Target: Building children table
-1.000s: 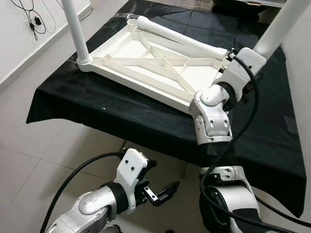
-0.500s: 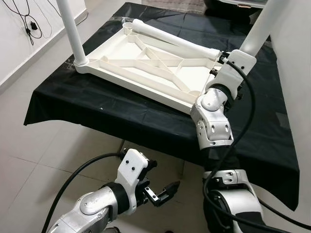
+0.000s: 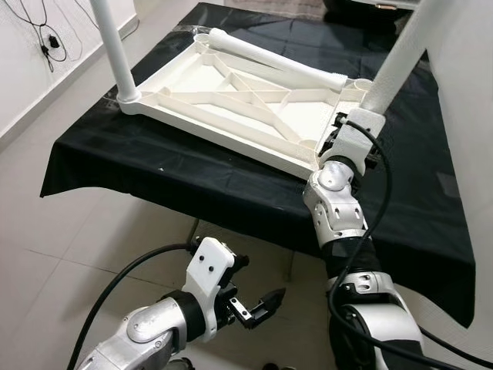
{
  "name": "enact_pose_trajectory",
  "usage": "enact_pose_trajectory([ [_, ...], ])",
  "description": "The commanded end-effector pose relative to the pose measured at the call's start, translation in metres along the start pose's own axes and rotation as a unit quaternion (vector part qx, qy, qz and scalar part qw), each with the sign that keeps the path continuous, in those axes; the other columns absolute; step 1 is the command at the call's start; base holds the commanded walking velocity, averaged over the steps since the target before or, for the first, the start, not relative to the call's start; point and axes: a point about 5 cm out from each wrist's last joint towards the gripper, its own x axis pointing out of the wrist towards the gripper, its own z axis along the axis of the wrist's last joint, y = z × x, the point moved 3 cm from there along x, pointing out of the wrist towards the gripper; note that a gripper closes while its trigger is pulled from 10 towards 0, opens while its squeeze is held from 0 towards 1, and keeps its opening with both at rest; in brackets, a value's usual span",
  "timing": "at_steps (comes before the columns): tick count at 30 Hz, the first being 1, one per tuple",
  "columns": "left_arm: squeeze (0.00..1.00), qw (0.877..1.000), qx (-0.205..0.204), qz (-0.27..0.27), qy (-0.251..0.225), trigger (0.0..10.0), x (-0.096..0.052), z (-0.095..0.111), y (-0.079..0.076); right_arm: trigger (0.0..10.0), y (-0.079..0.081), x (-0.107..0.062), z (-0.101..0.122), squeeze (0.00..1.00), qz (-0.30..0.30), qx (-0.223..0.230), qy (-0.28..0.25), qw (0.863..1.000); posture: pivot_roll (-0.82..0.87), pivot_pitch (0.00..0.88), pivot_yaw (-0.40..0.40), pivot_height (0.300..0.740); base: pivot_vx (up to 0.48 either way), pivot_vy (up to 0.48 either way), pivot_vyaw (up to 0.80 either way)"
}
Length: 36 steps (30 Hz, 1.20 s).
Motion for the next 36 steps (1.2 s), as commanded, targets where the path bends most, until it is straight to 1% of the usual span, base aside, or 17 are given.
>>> enact_pose_trajectory([
  [1, 0.0, 1.0, -0.007, 0.0, 0.008, 10.0, 0.001, -0.006, -0.002, 0.0, -0.001, 0.0, -0.002, 0.0, 0.0, 0.013, 0.006, 1.0, 0.17, 0.195, -0.07, 0.74, 0.0, 0.0, 0.0],
  [8, 0.0, 1.0, -0.005, 0.001, 0.011, 10.0, 0.0, -0.007, 0.0, 0.0, -0.004, 0.003, -0.003, 0.0, -0.007, 0.026, 0.006, 1.0, 0.17, 0.199, -0.071, 0.74, 0.0, 0.0, 0.0],
  [12, 0.0, 1.0, -0.005, 0.001, 0.01, 10.0, 0.001, -0.007, 0.0, 0.0, -0.002, 0.005, -0.001, 0.0, 0.008, 0.036, 0.001, 0.999, 0.17, 0.198, -0.072, 0.74, 0.0, 0.0, 0.0],
  [14, 0.0, 1.0, -0.005, 0.002, 0.009, 10.0, 0.002, -0.007, 0.0, 0.0, -0.001, 0.006, 0.004, 0.0, 0.014, 0.049, -0.013, 0.999, 0.17, 0.198, -0.074, 0.74, 0.0, 0.0, 0.0],
  [16, 0.0, 1.0, -0.006, 0.003, 0.009, 10.0, 0.003, -0.007, 0.001, 0.0, 0.0, 0.008, 0.023, 0.0, 0.034, 0.077, -0.051, 0.995, 0.17, 0.197, -0.074, 0.74, 0.0, 0.0, 0.0],
  [17, 0.0, 1.0, -0.006, 0.003, 0.009, 10.0, 0.003, -0.007, 0.001, 0.0, 0.0, 0.008, 0.023, 0.0, 0.034, 0.077, -0.051, 0.995, 0.17, 0.197, -0.074, 0.74, 0.0, 0.0, 0.0],
  [19, 0.0, 1.0, -0.007, 0.005, 0.01, 10.0, 0.004, -0.008, 0.002, 0.0, 0.002, 0.008, 0.046, 0.0, 0.064, 0.094, -0.095, 0.989, 0.17, 0.193, -0.074, 0.74, 0.0, 0.0, 0.0],
  [21, 0.0, 1.0, -0.013, 0.01, 0.012, 10.0, 0.004, -0.008, 0.004, 0.0, 0.002, 0.004, 0.071, 0.0, 0.105, 0.12, -0.14, 0.977, 0.17, 0.189, -0.075, 0.74, 0.0, 0.0, 0.0],
  [23, 0.0, 1.0, -0.015, 0.013, 0.013, 10.0, 0.006, -0.008, 0.006, 0.0, 0.004, 0.0, 0.081, 0.0, 0.136, 0.132, -0.154, 0.97, 0.17, 0.183, -0.073, 0.74, 0.0, 0.0, 0.0],
  [24, 0.0, 1.0, -0.013, 0.015, 0.012, 10.0, 0.008, -0.008, 0.008, 0.0, 0.004, -0.006, 0.087, 0.0, 0.177, 0.152, -0.155, 0.96, 0.17, 0.18, -0.073, 0.74, 0.0, 0.0, 0.0],
  [27, 0.0, 1.0, -0.016, 0.019, 0.009, 10.0, 0.01, -0.006, 0.01, 0.0, -0.001, -0.01, 0.087, 0.0, 0.198, 0.158, -0.15, 0.956, 0.17, 0.178, -0.073, 0.74, 0.0, 0.0, 0.0],
  [28, 1.0, 1.0, -0.018, 0.02, 0.009, 10.0, 0.011, -0.006, 0.011, 0.0, -0.004, -0.014, 0.085, 0.0, 0.208, 0.154, -0.148, 0.955, 0.16, 0.173, -0.068, 0.74, 0.0, 0.0, 0.0],
  [31, 1.0, 1.0, -0.014, 0.023, 0.008, 10.0, 0.013, -0.006, 0.014, 0.0, -0.008, -0.018, 0.076, 0.0, 0.218, 0.146, -0.14, 0.955, 0.16, 0.167, -0.065, 0.74, 0.0, 0.0, 0.0],
  [33, 1.0, 1.0, -0.004, 0.026, 0.008, 10.0, 0.015, -0.006, 0.016, 0.0, -0.011, -0.02, 0.065, 0.0, 0.223, 0.142, -0.127, 0.956, 0.15, 0.163, -0.061, 0.74, 0.0, 0.0, 0.0],
  [34, 1.0, 1.0, -0.004, 0.026, 0.008, 10.0, 0.015, -0.006, 0.016, 0.0, -0.011, -0.02, 0.065, 0.0, 0.223, 0.142, -0.127, 0.956, 0.15, 0.163, -0.061, 0.74, 0.0, 0.0, 0.0],
  [35, 1.0, 0.999, 0.018, 0.033, 0.008, 10.0, 0.017, -0.004, 0.019, 0.0, -0.011, -0.023, 0.058, 0.0, 0.236, 0.149, -0.112, 0.954, 0.16, 0.16, -0.062, 0.74, 0.0, 0.0, 0.0],
  [36, 0.0, 0.998, 0.042, 0.044, 0.014, 10.0, 0.019, -0.003, 0.023, 0.0, -0.007, -0.03, 0.052, 0.0, 0.265, 0.153, -0.097, 0.947, 0.16, 0.161, -0.063, 0.74, 0.0, 0.0, 0.0],
])
